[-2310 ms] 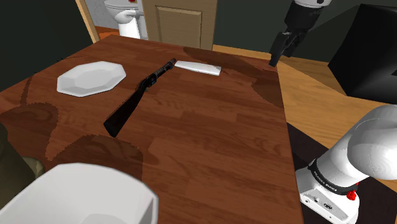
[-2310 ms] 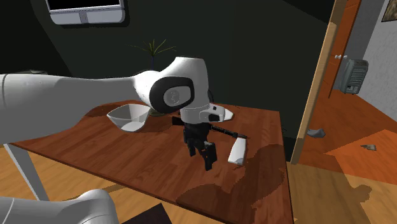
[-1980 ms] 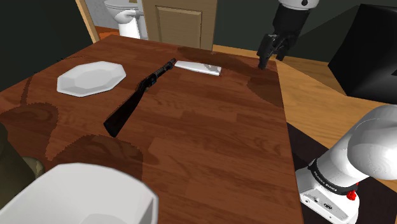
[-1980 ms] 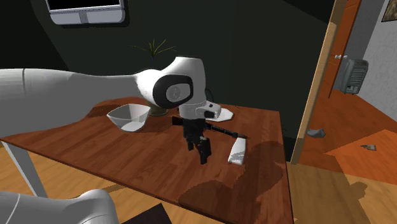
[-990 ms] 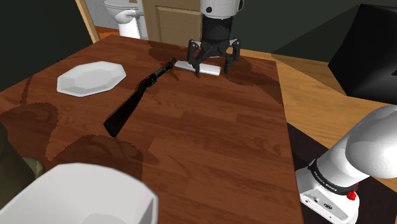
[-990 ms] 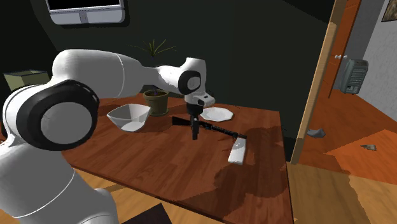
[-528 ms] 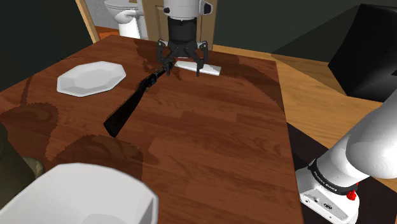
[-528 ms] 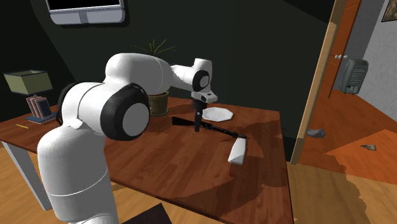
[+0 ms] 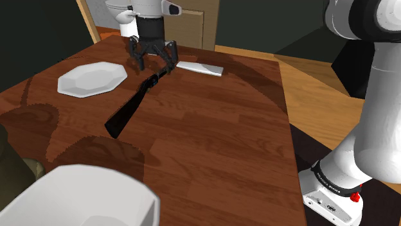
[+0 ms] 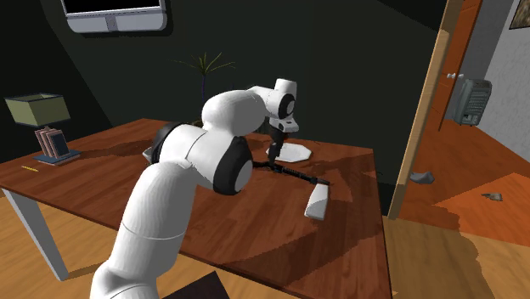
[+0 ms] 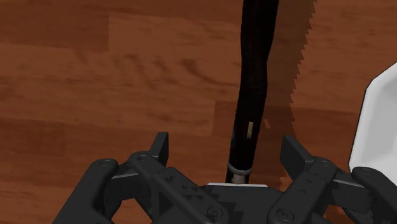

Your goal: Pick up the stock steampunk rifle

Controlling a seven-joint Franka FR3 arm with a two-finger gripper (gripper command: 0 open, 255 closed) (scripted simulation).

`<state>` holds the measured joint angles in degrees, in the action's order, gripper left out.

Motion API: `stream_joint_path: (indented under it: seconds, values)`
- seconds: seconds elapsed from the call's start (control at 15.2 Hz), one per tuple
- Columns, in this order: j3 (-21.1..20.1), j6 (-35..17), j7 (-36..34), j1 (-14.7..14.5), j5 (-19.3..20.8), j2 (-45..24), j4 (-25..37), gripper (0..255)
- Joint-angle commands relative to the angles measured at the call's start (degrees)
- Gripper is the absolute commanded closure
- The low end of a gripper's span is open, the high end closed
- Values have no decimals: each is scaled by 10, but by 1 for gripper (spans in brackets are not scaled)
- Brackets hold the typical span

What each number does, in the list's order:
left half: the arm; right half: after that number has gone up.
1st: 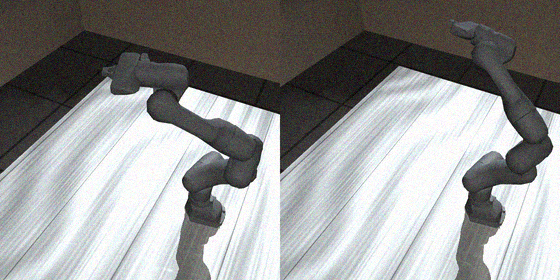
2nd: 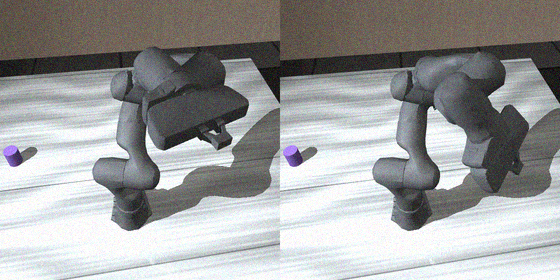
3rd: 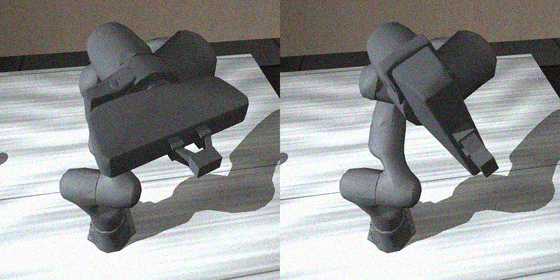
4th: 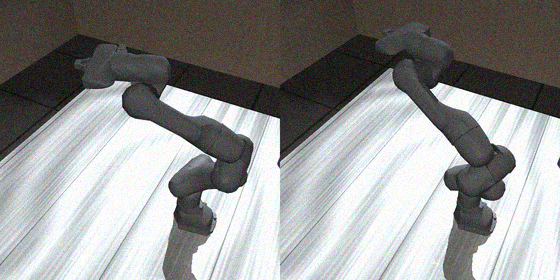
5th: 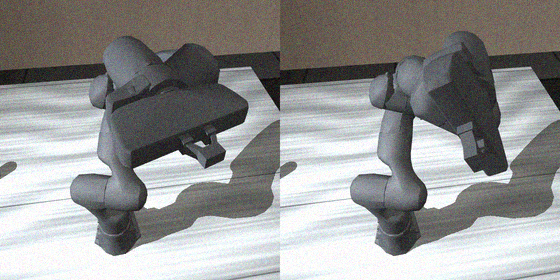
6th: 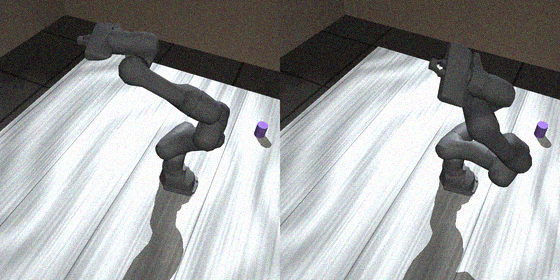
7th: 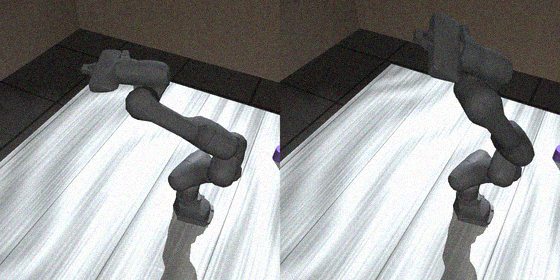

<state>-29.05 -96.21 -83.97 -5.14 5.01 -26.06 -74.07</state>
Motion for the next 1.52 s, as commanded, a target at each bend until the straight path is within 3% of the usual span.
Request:
stream_joint_path:
  seconds: [0.0,0.66,0.73,1.45]
  values:
    - [10,24,-37,-25,14,-60,84,0]
    - [12,-38,-33,-15,12,-55,17,0]
    - [12,-37,-34,-16,12,-56,18,255]
    - [12,-22,-34,-18,12,-56,33,255]
